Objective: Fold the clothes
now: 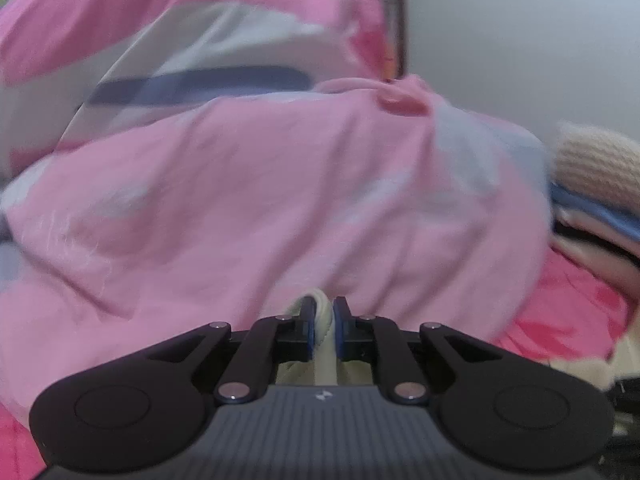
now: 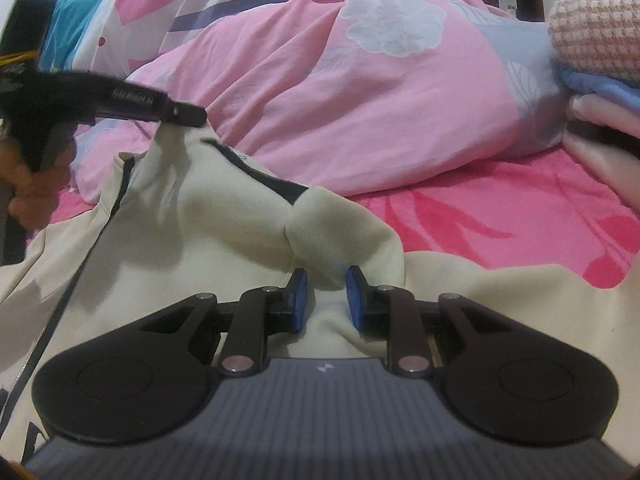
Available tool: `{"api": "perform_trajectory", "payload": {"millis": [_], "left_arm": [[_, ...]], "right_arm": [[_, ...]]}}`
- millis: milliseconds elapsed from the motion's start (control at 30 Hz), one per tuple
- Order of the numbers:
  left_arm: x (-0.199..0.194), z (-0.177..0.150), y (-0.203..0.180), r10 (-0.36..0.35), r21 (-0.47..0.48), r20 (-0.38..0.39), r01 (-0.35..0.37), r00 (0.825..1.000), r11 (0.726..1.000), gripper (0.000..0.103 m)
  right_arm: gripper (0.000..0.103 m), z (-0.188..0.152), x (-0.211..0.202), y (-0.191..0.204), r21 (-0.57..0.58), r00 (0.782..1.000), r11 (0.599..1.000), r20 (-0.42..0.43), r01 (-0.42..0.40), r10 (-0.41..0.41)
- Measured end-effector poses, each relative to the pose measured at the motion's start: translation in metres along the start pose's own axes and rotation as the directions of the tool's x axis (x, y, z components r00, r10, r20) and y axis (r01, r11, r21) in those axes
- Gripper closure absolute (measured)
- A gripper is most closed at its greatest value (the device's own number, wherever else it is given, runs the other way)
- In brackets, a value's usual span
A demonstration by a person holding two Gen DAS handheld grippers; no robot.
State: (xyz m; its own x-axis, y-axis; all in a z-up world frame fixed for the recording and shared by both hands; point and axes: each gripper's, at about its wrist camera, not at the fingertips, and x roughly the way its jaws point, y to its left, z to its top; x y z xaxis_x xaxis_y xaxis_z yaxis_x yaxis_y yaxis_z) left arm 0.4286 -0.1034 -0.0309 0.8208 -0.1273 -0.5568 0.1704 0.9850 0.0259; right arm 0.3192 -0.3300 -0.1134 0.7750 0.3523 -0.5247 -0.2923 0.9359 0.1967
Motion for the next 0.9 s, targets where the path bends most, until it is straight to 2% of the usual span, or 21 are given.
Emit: {"api": "perform_trajectory", "payload": {"millis": [200, 300, 400, 433, 500, 567, 633, 733, 767, 900], "left_arm": [[0.025, -0.018, -0.006, 0.051, -0.002, 0.035, -0.051, 0.998, 0.999, 0.091], [0.019, -0.019, -0.005, 0.052, -0.003, 0.045, -0.052, 0.998, 0.999, 0.083], [-0.008, -0.015, -0.001, 0.066, -0.006, 0.102, -0.066, 0.993, 0.998, 0.051], [-0.02, -0.014, 0.001, 0.074, -0.009, 0.131, -0.073, 0.989, 0.997, 0.048], [-0.047, -0.017, 0.001, 0.073, -0.009, 0.191, -0.073, 0.979, 0.997, 0.048], [-0.067, -0.022, -0.008, 0.04, 0.044, 0.213, -0.05, 0.976, 0.998, 0.06], [-0.076, -0.032, -0.031, -0.03, 0.162, 0.169, 0.002, 0.985, 0.987, 0.067], [-0.056, -0.052, -0.067, -0.12, 0.214, 0.028, 0.111, 0.992, 0.97, 0.081], [-0.046, -0.058, -0.077, -0.125, 0.207, -0.004, 0.123, 0.992, 0.971, 0.084], [0.004, -0.072, -0.088, -0.057, 0.077, -0.053, 0.061, 0.997, 0.995, 0.086]], "right_arm": [[0.083, 0.0, 0.0, -0.007, 0.038, 1.0, 0.999, 0.003, -0.023, 0.023], [0.083, 0.0, -0.001, -0.008, 0.042, 1.0, 0.999, 0.003, -0.025, 0.025], [0.083, 0.0, -0.001, -0.008, 0.044, 1.0, 0.999, 0.003, -0.027, 0.026], [0.083, 0.001, -0.001, -0.008, 0.044, 1.0, 0.999, 0.003, -0.027, 0.027], [0.083, 0.001, -0.001, -0.008, 0.043, 1.0, 0.999, 0.003, -0.027, 0.027], [0.083, 0.001, -0.001, -0.007, 0.043, 1.0, 0.999, 0.003, -0.027, 0.026], [0.083, 0.001, -0.001, -0.007, 0.044, 1.0, 0.999, 0.004, -0.027, 0.027], [0.083, 0.0, -0.001, -0.008, 0.052, 0.999, 0.998, 0.009, -0.032, 0.031], [0.083, 0.0, -0.002, -0.009, 0.057, 0.999, 0.998, 0.011, -0.034, 0.033], [0.082, 0.0, -0.006, -0.016, 0.102, 0.998, 0.993, 0.032, -0.062, 0.059]]}}
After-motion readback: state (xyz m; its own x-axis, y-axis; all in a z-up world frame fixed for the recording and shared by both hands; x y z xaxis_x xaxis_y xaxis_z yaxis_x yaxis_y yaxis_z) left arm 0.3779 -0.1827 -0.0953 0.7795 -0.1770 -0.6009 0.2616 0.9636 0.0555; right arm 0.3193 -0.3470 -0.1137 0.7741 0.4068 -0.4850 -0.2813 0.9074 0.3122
